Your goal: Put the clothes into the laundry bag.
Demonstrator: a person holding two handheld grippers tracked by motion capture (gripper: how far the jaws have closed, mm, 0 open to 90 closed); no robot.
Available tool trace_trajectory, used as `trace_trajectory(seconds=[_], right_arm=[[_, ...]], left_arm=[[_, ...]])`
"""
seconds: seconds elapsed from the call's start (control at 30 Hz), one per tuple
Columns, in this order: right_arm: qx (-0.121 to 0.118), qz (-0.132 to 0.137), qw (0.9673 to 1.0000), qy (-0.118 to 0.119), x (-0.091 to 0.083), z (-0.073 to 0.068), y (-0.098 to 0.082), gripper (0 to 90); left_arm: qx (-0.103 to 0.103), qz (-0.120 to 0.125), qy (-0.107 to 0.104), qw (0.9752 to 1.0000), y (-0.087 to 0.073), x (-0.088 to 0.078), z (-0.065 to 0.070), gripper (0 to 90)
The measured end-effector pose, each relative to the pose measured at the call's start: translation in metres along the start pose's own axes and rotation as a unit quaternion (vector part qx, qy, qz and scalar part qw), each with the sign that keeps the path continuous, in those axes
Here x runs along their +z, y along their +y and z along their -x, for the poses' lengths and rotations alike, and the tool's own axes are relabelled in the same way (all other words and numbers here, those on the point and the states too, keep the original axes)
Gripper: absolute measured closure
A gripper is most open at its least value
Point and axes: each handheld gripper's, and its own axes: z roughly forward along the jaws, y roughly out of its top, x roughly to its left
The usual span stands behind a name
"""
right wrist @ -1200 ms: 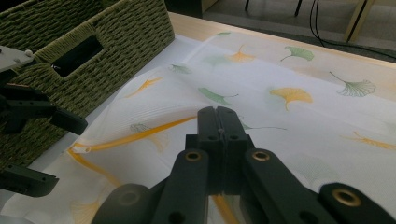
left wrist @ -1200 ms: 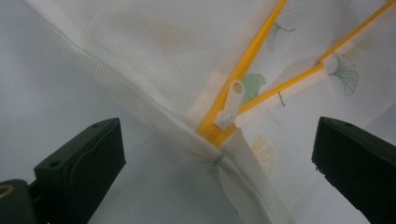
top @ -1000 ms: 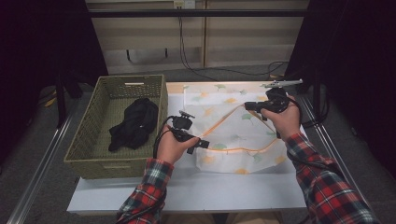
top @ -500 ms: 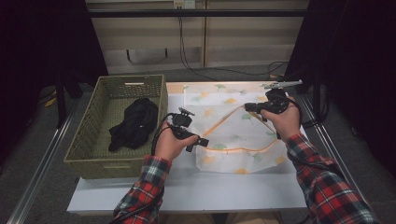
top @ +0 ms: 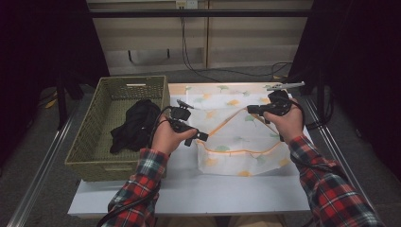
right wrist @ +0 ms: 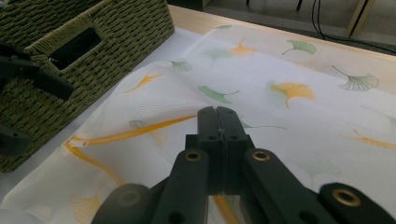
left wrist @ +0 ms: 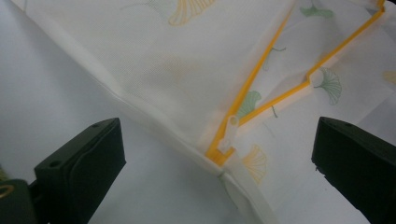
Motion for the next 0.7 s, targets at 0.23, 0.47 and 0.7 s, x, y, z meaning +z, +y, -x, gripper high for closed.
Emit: trace_trajectory(seconds=[0.23, 0.47, 0.7], right_arm=[[-0.003, -0.003, 1.0, 0.0, 0.001, -0.001, 0.0, 90.0], [-0.006, -0.004, 1.0, -0.001, 0.002, -0.002, 0.0, 90.0], [-0.004, -0.008, 1.0, -0.001, 0.003, -0.003, 0.0, 90.0]], left_arm=[[-0.001, 0.003, -0.002, 1.0, 0.006, -0.008, -0.006, 2.3], [-0.002, 0.002, 0.0, 1.0, 0.012, -0.017, -0.007, 2.4], [0.007, 0.004, 0.008, 0.9999, 0.021, -0.026, -0.006, 2.4]])
